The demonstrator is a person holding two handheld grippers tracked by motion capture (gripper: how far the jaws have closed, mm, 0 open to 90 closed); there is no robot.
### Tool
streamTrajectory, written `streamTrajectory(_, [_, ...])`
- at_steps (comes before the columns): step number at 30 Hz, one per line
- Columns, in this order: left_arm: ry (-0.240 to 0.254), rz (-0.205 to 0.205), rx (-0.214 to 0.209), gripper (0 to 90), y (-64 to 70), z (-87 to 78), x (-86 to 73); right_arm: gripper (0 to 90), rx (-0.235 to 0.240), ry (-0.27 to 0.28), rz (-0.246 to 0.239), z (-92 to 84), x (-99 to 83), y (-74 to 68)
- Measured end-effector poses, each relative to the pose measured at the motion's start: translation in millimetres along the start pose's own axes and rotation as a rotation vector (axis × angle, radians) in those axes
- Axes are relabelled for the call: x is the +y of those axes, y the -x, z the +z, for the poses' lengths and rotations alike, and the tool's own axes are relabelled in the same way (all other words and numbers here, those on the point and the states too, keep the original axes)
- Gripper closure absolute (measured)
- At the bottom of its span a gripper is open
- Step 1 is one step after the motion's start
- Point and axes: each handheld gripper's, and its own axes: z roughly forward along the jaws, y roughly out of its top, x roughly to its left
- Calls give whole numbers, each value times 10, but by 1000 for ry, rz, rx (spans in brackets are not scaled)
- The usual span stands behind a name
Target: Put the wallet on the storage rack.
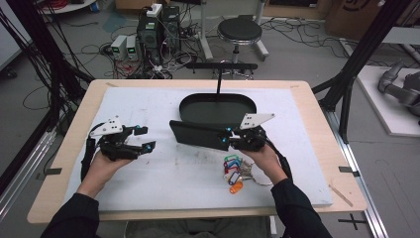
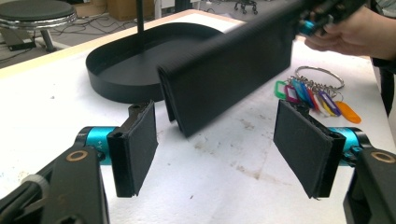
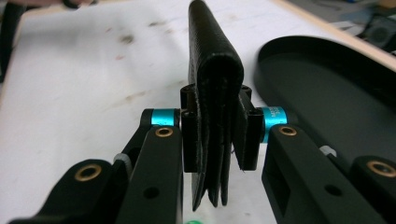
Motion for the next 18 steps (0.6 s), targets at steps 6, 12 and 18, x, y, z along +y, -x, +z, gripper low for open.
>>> streamTrajectory(6, [16,12,-3,297,81,9,20,769,-57,28,32,-121,42,112])
streamTrajectory(12, [18,22,-11,297,103,39,23,771,-107,72,43,-275,169,274])
streamTrajectory(18, [43,20,-7,296,118,-2,15,771,-155,87,60,-272,232,408])
